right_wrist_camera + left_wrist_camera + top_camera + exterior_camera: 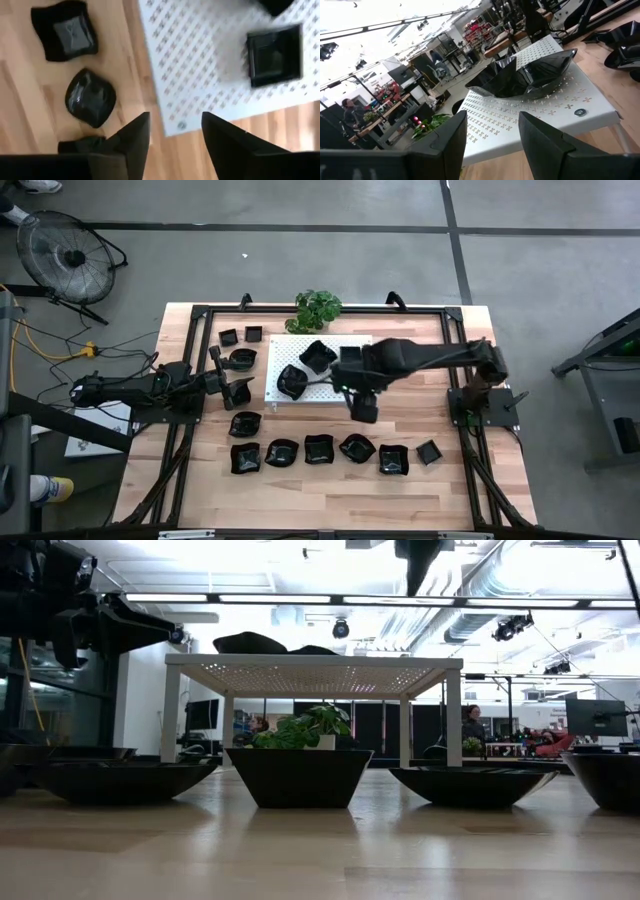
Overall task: Pick & Place Mini shaped plates
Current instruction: Stack the square plate on top of the square plates on the shelf
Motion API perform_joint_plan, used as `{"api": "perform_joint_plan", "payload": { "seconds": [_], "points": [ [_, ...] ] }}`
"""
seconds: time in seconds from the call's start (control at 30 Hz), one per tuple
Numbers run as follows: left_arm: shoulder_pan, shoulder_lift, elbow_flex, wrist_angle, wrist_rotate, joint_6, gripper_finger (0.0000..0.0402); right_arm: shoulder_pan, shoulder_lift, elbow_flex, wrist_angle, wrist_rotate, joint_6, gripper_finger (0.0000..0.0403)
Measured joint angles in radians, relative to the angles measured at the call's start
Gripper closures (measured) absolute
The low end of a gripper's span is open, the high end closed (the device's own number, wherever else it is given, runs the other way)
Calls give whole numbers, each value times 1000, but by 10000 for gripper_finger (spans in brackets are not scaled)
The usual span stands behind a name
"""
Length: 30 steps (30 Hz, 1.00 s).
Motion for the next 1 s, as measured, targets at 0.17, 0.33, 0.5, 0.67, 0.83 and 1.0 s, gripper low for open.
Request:
{"api": "perform_joint_plan", "payload": {
  "seconds": [0.17, 0.33, 0.5, 0.67, 0.83, 1.0],
  "points": [
    [0, 0, 0, 0, 0, 0, 227, 30, -164, -286, 81, -46, 149, 222],
    [0, 0, 0, 0, 0, 0, 227, 40, -325, -577, 250, -143, 291, 222],
    [0, 0, 0, 0, 0, 0, 227, 69, -450, -793, 335, -268, 468, 222],
    [0, 0, 0, 0, -1, 0, 227, 88, -525, -955, 388, -370, 607, 222],
    [0, 0, 0, 0, -1, 0, 227, 113, -553, -1082, 406, -440, 436, 222],
    [0, 0, 0, 0, -1, 0, 227, 137, -558, -1204, 497, -461, 234, 222]
  ]
}}
